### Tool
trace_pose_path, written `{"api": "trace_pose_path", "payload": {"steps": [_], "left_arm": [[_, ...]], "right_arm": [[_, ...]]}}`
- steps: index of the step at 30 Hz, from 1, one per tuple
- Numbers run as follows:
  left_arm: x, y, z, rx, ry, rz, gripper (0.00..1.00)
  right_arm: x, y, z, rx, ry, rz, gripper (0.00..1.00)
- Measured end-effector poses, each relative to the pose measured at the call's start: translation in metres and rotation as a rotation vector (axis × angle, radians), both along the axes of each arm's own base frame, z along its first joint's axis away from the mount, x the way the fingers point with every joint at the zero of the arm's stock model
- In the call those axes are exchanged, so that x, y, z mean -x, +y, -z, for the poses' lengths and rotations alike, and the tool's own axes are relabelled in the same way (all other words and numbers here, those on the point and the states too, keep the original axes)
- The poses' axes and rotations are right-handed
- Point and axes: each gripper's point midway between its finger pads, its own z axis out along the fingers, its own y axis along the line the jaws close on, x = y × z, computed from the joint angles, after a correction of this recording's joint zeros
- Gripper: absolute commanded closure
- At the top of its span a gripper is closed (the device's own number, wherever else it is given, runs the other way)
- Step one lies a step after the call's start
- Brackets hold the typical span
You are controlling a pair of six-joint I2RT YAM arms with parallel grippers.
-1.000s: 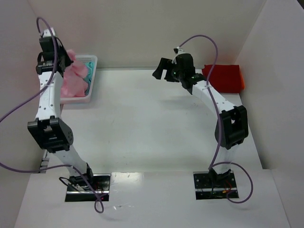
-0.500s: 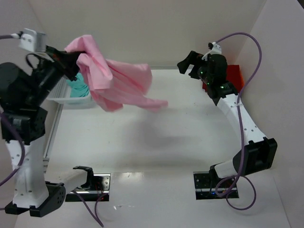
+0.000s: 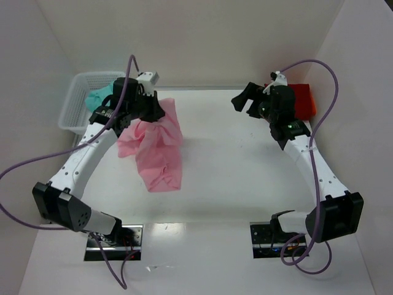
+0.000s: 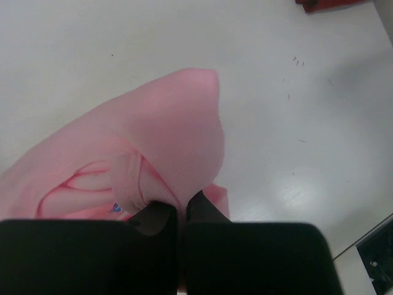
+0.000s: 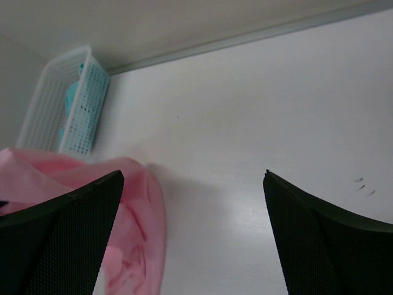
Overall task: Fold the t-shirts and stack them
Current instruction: Move the tshirt to the center of the board
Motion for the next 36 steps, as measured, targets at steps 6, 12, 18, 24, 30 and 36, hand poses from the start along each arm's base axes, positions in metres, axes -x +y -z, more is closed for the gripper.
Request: {"api": "trace_pose_path", "payload": {"steps": [6, 12, 18, 24, 30, 36], "left_arm": [[-0.027, -0.038, 0.008, -0.056, -0.006, 0.007, 1.0], [-0.033, -0.126, -0.014, -0.071, -0.087, 0.11, 1.0], [0.027, -0.23, 0.044, -0.141, -0.018, 0.28, 0.32], [0.034, -0.217, 0.076, -0.192, 0.034, 0.21, 0.0], [0.026, -0.133, 0.06, -0.199, -0.002, 0.018, 0.0], [-0.007, -0.056, 0.056, -0.196, -0.021, -0.189, 0.0]], "right_arm": [[0.012, 0.005, 0.031, -0.002, 0.066, -0.042, 0.0], [0.032, -0.007, 0.012, -0.004, 0.016, -0.003, 0.0], [0.046, -0.045, -0.008, 0.007, -0.02, 0.128, 0.0], [0.058, -0.059, -0.01, 0.02, -0.01, 0.184, 0.0], [0.066, -0.042, 0.007, 0.004, 0.047, 0.088, 0.0], [0.066, -0.023, 0.064, -0.02, 0.189, -0.011, 0.0]]}}
